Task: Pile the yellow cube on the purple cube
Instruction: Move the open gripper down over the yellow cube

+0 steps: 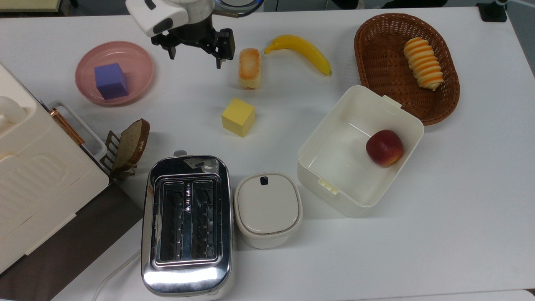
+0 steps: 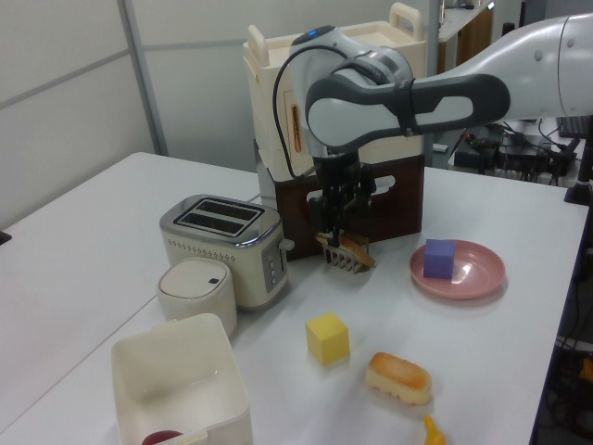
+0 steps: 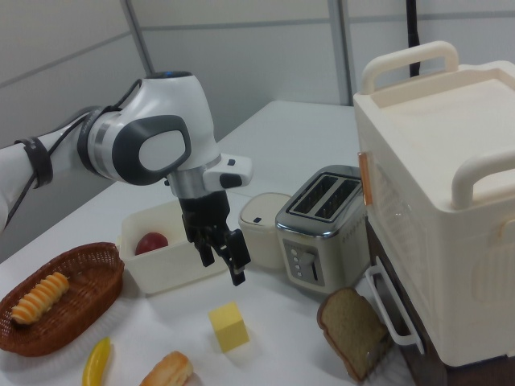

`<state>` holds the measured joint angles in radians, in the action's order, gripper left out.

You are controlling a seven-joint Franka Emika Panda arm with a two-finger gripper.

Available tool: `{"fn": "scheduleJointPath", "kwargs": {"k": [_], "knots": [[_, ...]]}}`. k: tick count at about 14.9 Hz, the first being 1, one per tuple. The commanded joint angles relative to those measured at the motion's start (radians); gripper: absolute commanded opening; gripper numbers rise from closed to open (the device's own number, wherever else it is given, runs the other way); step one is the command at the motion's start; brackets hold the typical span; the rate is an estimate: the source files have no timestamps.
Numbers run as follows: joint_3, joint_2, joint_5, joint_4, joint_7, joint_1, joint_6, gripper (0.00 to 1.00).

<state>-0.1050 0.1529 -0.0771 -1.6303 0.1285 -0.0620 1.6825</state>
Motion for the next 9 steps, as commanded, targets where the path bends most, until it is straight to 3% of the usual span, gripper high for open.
{"fn": "scheduleJointPath", "kwargs": {"k": [1,5,9], "knots": [[-0.005,0.017,0.01,-0.026,0.072,-0.042,-0.01,1.0],[-0.007,0.111,0.135,-0.054,0.235,-0.047,0.017,1.0],[-0.007,0.209,0.154,-0.065,0.295,-0.082,0.164,1.0]]}}
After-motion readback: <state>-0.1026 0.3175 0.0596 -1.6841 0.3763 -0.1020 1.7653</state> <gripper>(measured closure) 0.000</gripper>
